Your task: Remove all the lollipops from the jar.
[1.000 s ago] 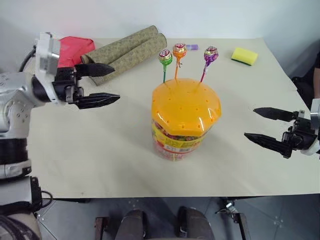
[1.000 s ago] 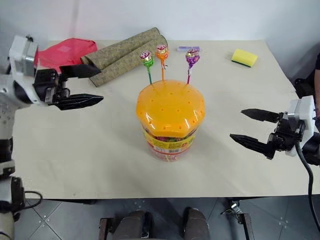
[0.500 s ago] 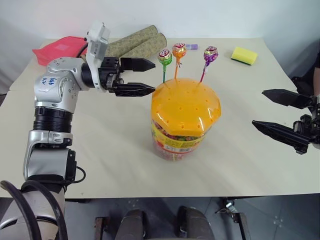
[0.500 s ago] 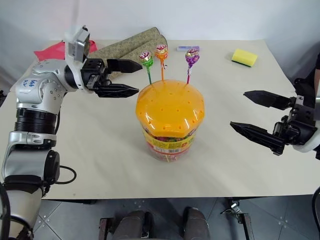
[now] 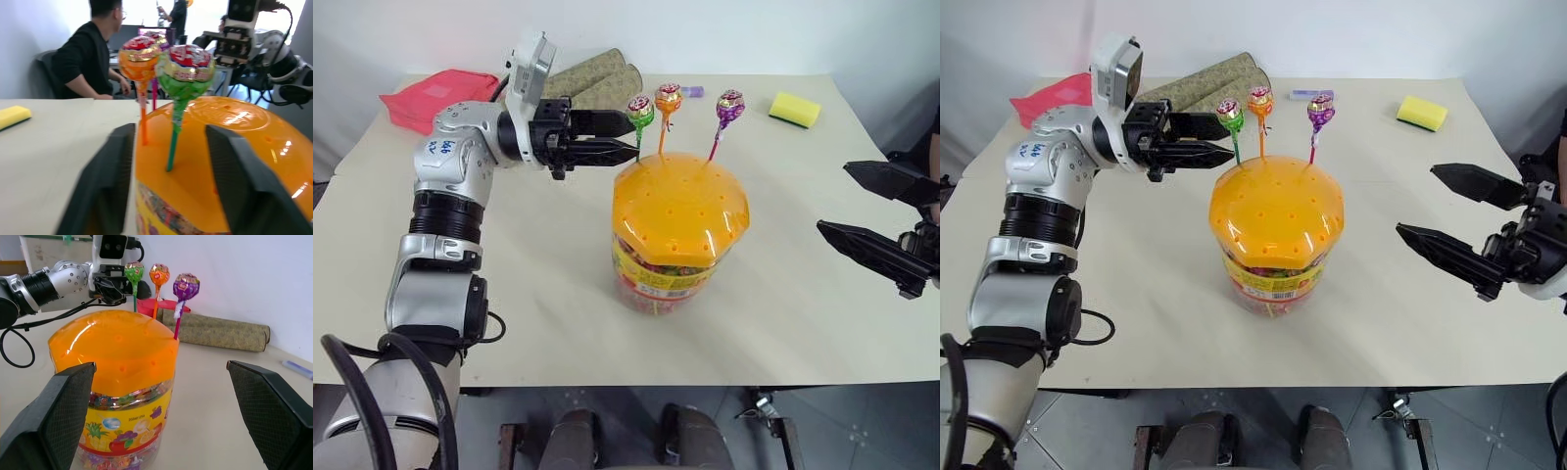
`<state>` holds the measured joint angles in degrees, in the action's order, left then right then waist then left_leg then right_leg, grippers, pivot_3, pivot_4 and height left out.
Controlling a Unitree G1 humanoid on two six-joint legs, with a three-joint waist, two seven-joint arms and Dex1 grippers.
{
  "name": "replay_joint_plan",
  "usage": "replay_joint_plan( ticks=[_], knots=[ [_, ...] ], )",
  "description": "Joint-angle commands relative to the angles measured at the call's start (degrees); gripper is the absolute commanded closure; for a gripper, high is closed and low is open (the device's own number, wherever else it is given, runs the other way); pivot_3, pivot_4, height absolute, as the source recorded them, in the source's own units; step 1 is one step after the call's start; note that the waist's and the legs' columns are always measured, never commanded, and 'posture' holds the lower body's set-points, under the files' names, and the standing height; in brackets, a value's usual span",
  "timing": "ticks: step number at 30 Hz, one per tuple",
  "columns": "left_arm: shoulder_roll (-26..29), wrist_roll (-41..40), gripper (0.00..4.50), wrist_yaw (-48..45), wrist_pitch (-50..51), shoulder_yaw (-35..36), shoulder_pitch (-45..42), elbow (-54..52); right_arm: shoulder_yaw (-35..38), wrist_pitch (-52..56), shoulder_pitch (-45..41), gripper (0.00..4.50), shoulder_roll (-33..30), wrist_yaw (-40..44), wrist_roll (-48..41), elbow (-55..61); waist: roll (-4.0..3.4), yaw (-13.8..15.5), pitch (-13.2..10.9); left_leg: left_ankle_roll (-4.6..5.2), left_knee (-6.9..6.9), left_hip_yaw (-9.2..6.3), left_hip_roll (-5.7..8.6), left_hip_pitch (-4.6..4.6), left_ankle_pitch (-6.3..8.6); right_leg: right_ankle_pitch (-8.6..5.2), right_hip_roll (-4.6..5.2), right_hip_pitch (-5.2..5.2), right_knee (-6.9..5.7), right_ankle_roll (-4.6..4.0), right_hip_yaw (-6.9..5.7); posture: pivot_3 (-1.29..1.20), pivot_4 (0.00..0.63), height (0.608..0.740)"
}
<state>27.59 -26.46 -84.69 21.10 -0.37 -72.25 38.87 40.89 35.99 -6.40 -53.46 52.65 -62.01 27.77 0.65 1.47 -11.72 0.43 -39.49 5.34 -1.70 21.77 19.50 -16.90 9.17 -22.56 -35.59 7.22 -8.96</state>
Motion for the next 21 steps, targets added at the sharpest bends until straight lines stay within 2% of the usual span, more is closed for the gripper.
replay_joint_plan(
  ticks=[1, 4, 5, 14, 19, 21],
  knots=[
    [-0.1, 0.0, 3.32, -1.6, -0.5, 0.9, -2.8, -0.5, 2.2, -1.8, 0.0, 0.00, 0.3, -0.6, -0.5, 1.8, 0.00, 0.0, 0.0, 0.00, -0.02, -0.01, 0.00, 0.03, 0.00, 0.00, 0.00, -0.01, 0.00, 0.00, -0.01, 0.00, 0.150, 0.740],
    [-0.2, 0.0, 4.26, -1.7, -0.6, 1.3, -3.1, -0.3, 2.2, -2.3, 0.3, 0.00, 0.4, -0.7, -0.4, 1.8, 0.00, 0.1, 0.0, 0.01, -0.16, -0.10, -0.01, 0.22, 0.00, 0.00, 0.00, -0.08, -0.01, 0.01, -0.09, 0.00, 0.150, 0.740],
    [-0.3, 0.1, 4.44, -1.6, -0.7, 1.3, -3.2, -0.2, 2.2, -2.5, 0.4, 0.00, 0.4, -0.8, -0.4, 1.8, 0.00, 0.1, 0.0, 0.01, -0.21, -0.13, -0.01, 0.28, 0.01, 0.01, 0.00, -0.10, -0.01, 0.02, -0.11, 0.00, 0.150, 0.740],
    [-1.2, -2.0, 4.47, 2.4, 0.2, 5.7, -7.5, 1.4, 1.7, -3.7, 0.0, 0.00, -0.1, -0.2, 0.3, 0.2, 0.00, 0.1, 0.0, 0.13, -0.44, -0.17, -0.01, 0.43, 0.08, 0.05, 0.00, -0.12, -0.01, 0.10, -0.12, 0.00, 0.150, 0.740],
    [-0.4, -1.2, 4.47, 7.2, -0.3, 8.5, -10.1, 3.7, 2.6, -3.4, 0.1, 0.00, -1.1, 1.1, 0.5, -0.9, 0.00, 0.0, 0.0, 0.15, -0.46, -0.17, -0.01, 0.43, 0.09, 0.05, 0.00, -0.12, -0.02, 0.10, -0.12, 0.00, 0.150, 0.740],
    [1.3, 0.9, 4.47, 12.0, 0.4, 9.0, -10.4, 5.1, 3.2, -2.3, 1.0, 0.00, -2.0, 1.8, 0.5, -1.3, 0.00, 0.0, 0.0, 0.15, -0.46, -0.16, -0.01, 0.43, 0.09, 0.05, 0.00, -0.12, -0.02, 0.10, -0.12, 0.00, 0.150, 0.740]
  ],
)
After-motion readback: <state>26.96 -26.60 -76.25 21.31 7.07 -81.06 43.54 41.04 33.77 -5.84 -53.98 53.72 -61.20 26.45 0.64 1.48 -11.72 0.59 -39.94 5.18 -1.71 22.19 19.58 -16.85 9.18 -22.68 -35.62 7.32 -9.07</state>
